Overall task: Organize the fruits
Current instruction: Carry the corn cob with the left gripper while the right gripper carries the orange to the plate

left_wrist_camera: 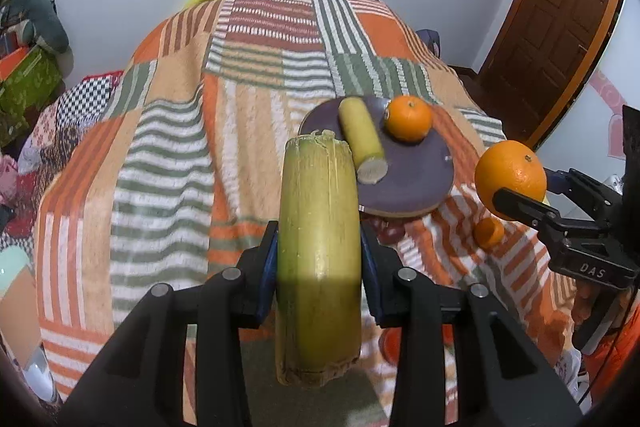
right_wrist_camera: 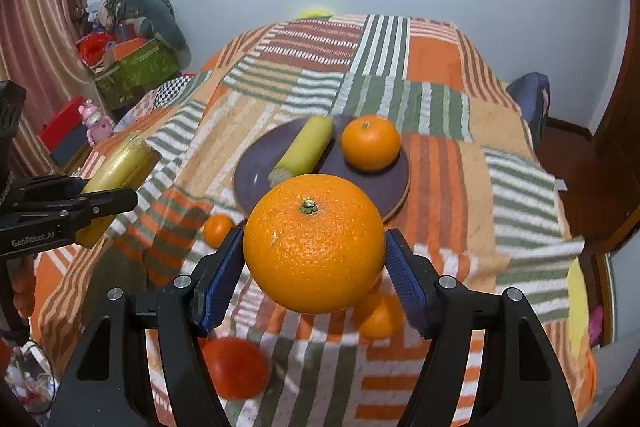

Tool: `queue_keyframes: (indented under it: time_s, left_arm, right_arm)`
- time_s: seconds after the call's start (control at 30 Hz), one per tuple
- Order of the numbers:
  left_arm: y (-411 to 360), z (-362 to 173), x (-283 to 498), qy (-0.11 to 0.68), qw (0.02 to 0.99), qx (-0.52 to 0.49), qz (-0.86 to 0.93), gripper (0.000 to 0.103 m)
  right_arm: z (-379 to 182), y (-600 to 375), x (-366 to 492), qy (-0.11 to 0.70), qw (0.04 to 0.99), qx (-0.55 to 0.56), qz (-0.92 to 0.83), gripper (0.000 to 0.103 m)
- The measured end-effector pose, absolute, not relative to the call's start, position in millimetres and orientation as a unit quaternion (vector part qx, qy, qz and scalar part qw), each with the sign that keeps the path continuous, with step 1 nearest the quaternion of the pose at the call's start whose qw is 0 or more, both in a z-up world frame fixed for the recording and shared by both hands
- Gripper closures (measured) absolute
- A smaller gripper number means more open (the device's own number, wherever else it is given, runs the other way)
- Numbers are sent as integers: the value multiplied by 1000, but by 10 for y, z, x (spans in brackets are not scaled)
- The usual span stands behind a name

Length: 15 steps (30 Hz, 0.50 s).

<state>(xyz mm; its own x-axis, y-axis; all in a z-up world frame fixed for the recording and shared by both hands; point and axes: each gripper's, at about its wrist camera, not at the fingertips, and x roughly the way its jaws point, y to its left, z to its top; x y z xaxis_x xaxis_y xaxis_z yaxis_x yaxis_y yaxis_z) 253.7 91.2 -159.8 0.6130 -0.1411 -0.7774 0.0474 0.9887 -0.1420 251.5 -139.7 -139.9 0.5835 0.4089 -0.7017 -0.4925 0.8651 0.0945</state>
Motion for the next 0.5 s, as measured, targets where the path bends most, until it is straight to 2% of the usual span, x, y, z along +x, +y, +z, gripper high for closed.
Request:
queue_keyframes:
  time_s: [0.5]
  left_arm:
    - [648,-1679,3264,445,893,-41,-61,66]
  right_arm:
    - [-1292,-1331,2901,358,895,-66,258,36]
